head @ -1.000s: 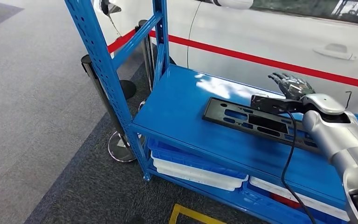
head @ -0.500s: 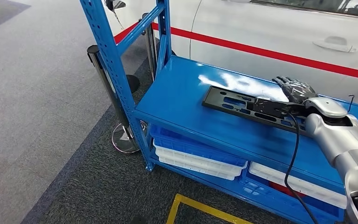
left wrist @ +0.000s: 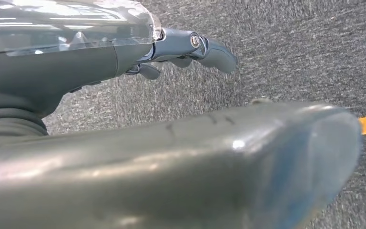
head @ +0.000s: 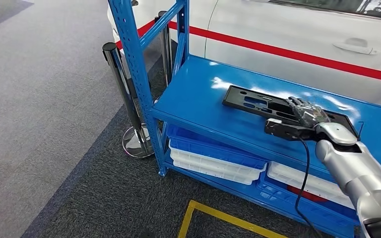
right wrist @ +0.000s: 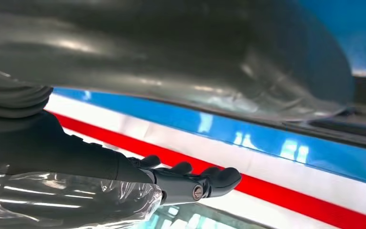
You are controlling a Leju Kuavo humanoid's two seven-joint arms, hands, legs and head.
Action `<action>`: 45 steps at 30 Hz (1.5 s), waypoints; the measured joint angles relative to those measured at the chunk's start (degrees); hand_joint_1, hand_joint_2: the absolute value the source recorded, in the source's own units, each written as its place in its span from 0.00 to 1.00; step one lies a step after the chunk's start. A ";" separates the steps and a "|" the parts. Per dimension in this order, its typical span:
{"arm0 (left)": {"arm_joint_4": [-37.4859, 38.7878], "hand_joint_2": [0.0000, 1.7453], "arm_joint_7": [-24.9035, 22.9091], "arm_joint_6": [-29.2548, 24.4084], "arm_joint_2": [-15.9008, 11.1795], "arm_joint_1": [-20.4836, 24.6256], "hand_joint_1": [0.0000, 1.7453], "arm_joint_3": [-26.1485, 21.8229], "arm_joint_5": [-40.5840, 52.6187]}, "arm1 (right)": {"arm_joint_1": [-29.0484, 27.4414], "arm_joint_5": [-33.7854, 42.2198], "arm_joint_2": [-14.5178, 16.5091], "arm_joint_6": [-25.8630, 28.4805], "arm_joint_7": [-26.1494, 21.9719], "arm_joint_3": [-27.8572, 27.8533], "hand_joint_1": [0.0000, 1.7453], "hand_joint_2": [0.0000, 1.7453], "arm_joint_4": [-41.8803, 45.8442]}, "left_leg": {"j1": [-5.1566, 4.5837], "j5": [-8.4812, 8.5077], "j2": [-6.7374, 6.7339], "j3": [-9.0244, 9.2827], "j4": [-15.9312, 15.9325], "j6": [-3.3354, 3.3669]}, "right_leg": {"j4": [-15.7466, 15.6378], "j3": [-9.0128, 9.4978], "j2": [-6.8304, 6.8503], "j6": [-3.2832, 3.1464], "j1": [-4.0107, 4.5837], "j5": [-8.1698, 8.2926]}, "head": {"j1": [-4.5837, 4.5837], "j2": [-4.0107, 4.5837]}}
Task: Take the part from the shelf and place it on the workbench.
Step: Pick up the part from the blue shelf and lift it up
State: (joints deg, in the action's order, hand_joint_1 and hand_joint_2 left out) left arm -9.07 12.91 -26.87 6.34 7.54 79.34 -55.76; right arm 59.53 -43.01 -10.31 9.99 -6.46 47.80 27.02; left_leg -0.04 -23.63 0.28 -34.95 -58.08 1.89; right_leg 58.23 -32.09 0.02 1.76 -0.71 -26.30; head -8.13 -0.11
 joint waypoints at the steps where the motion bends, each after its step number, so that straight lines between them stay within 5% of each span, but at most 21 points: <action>1: 0.00 0.00 -0.17 -0.11 0.09 0.08 0.00 0.10 0.08 | -1.48 0.16 0.22 1.77 0.12 -0.01 0.00 0.00 -0.02 | -0.08 0.00 0.01 -0.07 -0.04 -0.12 | -0.40 0.12 -0.02 -0.19 0.13 0.08 | 0.00 0.00; 4: 0.00 0.00 -0.52 -0.24 0.18 0.23 0.00 0.65 0.09 | -5.32 0.46 1.07 5.16 0.19 -0.01 0.00 0.00 -0.25 | -0.16 0.12 0.01 -0.18 0.04 0.08 | -1.00 0.01 -0.09 -0.47 0.13 0.27 | 0.01 0.00; 14: 0.00 0.00 -0.83 0.10 -0.15 0.48 0.00 0.40 -3.80 | -8.67 1.99 2.33 7.57 -0.55 -1.04 0.00 0.00 -1.47 | 0.14 1.07 0.01 -0.20 0.64 -1.14 | -0.83 -0.38 -0.07 -1.17 0.42 0.66 | 0.00 0.00; 45: 0.00 0.00 3.07 2.06 -0.61 0.35 0.00 -3.31 -7.55 | -6.16 -1.67 2.07 5.26 -2.07 -1.33 0.00 0.00 -3.01 | 0.01 1.34 0.02 -0.96 0.45 -0.91 | -0.80 -1.03 -0.09 -0.71 0.26 1.07 | 0.00 0.00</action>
State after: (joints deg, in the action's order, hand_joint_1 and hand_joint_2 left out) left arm -9.07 15.98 -24.81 5.74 7.89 76.03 -63.30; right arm 53.38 -44.68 -8.24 15.25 -8.53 46.47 24.01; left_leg -0.03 -22.28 0.30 -35.91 -57.64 0.98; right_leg 57.43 -33.12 -0.08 1.05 -0.45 -25.23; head -8.13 -0.11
